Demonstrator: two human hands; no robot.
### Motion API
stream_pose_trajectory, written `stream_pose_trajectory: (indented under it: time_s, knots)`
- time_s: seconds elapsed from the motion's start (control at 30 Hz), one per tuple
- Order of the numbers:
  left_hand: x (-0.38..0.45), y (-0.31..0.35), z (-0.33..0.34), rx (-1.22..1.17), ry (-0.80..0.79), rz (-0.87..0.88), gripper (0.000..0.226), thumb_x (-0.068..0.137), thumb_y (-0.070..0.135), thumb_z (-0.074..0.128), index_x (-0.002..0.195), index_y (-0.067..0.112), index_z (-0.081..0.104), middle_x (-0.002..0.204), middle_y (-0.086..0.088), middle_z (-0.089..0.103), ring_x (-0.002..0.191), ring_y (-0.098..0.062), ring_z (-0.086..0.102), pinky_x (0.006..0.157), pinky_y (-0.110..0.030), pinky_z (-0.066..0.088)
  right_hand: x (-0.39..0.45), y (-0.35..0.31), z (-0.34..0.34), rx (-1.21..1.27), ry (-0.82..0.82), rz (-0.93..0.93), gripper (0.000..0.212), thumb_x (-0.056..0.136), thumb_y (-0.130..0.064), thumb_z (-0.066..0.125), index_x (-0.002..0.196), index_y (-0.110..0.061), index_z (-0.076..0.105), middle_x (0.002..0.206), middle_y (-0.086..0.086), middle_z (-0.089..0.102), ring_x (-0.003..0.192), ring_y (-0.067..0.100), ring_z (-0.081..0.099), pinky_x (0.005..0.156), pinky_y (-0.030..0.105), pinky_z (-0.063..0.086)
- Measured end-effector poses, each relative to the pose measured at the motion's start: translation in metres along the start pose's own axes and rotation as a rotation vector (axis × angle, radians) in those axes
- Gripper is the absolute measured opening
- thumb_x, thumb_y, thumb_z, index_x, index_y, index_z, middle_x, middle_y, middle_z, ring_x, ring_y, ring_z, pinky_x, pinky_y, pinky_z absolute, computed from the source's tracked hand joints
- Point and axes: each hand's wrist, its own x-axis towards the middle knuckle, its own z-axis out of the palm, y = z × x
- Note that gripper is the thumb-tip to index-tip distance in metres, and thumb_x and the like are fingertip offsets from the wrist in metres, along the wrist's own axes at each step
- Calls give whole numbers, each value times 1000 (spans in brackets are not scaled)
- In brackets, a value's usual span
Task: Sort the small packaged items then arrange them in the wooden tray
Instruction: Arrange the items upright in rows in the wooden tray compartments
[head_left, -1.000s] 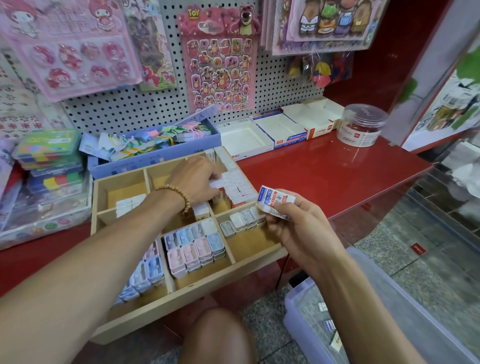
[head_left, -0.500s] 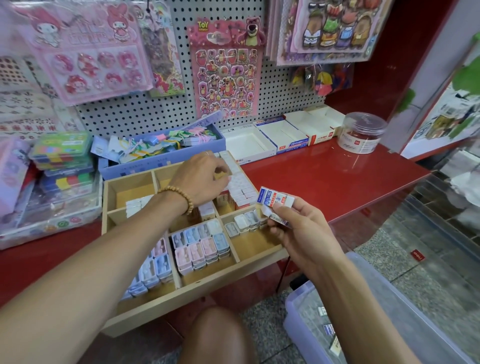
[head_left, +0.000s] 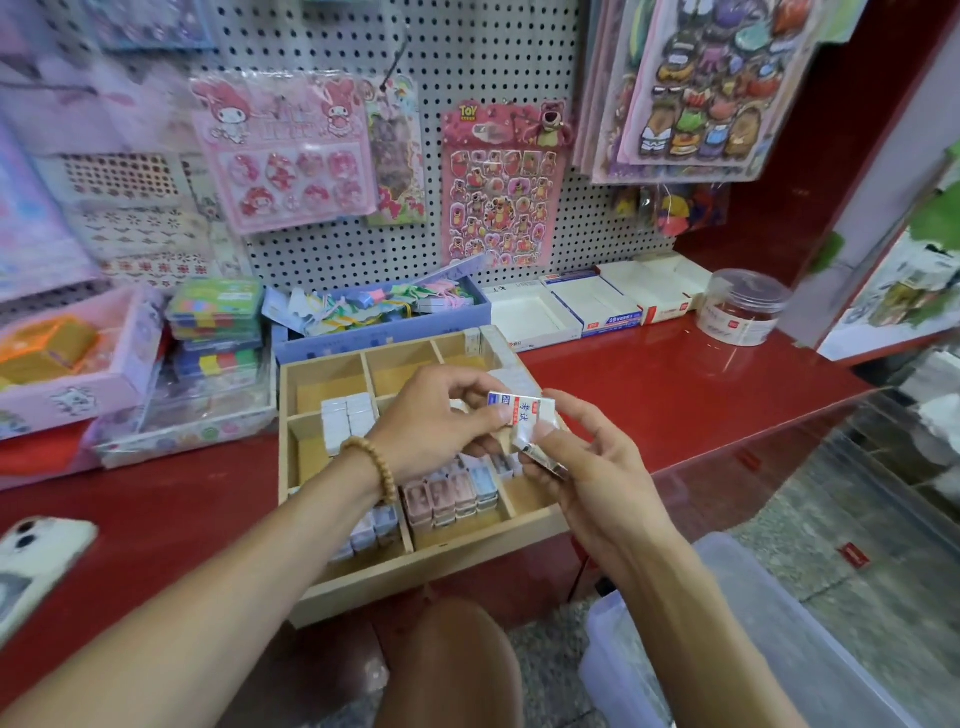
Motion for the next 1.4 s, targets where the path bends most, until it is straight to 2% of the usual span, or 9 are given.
stream_pose_trajectory:
  time_s: [0.17,0.27,0.4,0.63,0.9,1.0,1.17,1.3,1.4]
  knots:
    - [-18,1,-21,-91,87,-73,11,90,8,66,100,6,68,94,-15,66,68,-25,73,57,-24,58,-8,4,9,-11,6,48,12,91,4,60,98,-2,69,81,12,74,66,15,69,61,21,56]
    - [-31,1,-36,-118,156,-113,6,90,6,64,93,10,68,82,-12,69,60,-15,70,51,-18,53,-9,7,11,25,45,41,6,89,3,64,95,2,66,85,15,73,70,19,69,65,28,61]
    - [-43,-3,-47,-78,129,-183,4,91,3,63,92,4,67,88,-17,70,64,-18,70,50,-19,53,-8,9,29,99,115,-43,16,86,6,65,93,-6,58,77,7,71,63,16,67,57,29,58]
    - [-51,0,-57,-215,20,-233,7,88,8,67,91,2,68,89,-20,73,75,-22,73,57,-19,57,-7,21,49,-109,139,-133,31,72,-5,85,94,-13,64,93,16,70,76,25,65,80,46,54]
    - [-53,0,-58,-112,9,-193,28,74,7,80,99,1,69,69,-10,70,55,-14,65,54,-21,56,-7,27,55,-308,30,-194,19,75,-7,83,83,-11,66,76,2,67,67,11,61,58,21,50]
    - [-53,1,-67,-81,20,-184,26,76,3,78,100,1,69,69,-13,70,53,-16,65,56,-23,57,-5,27,58,-244,-41,-122,19,70,-13,83,84,-12,70,75,2,69,64,12,63,58,23,52]
    - [-54,3,-89,-36,114,-192,35,74,-1,79,105,4,63,70,-13,71,57,-23,67,53,-24,56,1,32,72,-233,-121,-68,13,82,1,75,89,-9,70,76,3,69,64,12,65,60,21,54]
    - [-52,3,-106,68,138,-172,26,76,-1,77,99,-2,66,79,-15,74,59,-17,68,59,-26,57,11,35,91,-291,-114,-127,12,81,1,77,87,-6,68,66,-4,65,66,15,66,63,25,59]
    - [-52,4,-114,135,101,-119,15,81,-1,73,91,10,72,74,-8,74,56,-9,65,58,-22,56,16,37,102,-331,-122,-159,12,80,-3,79,85,-5,69,67,-2,64,65,16,67,64,27,60]
